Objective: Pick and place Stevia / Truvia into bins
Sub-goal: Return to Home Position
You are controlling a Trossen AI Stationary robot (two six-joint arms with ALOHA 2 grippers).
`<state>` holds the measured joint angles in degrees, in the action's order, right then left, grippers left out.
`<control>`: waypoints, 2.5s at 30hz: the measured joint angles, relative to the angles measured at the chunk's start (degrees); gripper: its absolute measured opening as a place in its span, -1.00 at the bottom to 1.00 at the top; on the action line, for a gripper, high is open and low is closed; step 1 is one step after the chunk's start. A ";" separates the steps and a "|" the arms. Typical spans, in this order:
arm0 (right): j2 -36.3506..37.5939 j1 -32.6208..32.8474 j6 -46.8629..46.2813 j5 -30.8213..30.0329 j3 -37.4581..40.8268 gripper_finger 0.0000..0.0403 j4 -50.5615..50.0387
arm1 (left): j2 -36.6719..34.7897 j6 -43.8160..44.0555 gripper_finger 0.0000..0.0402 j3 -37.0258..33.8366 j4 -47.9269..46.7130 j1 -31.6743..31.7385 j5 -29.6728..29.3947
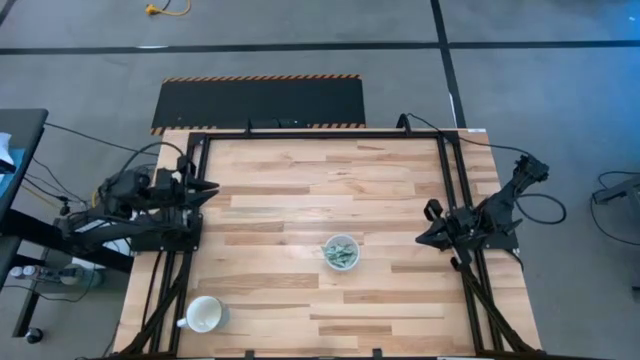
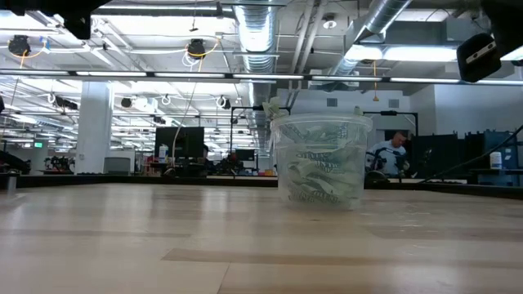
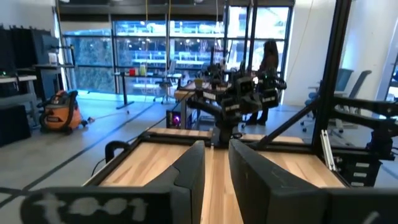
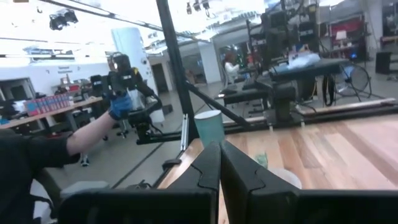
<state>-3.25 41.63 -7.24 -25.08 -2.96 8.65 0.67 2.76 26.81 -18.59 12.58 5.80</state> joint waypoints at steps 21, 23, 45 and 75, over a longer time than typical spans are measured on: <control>3.13 0.00 -0.16 1.04 2.16 -1.00 -2.04 | 0.30 0.29 -0.70 -8.74 3.74 -0.02 0.50; 3.09 0.00 -1.07 1.43 2.36 -1.00 -2.57 | 0.30 0.48 -0.70 -10.35 5.72 -0.02 0.52; 2.89 -0.49 0.19 10.16 2.30 -1.00 -6.09 | 0.33 4.09 -0.70 -26.16 25.62 -0.02 0.37; 2.89 -0.87 31.13 9.24 2.30 -1.00 -6.06 | 1.19 4.33 -0.70 -26.23 20.70 -0.02 -3.50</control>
<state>-0.36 40.76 23.88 -15.84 -0.67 2.59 1.86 7.10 0.58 2.11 12.56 2.31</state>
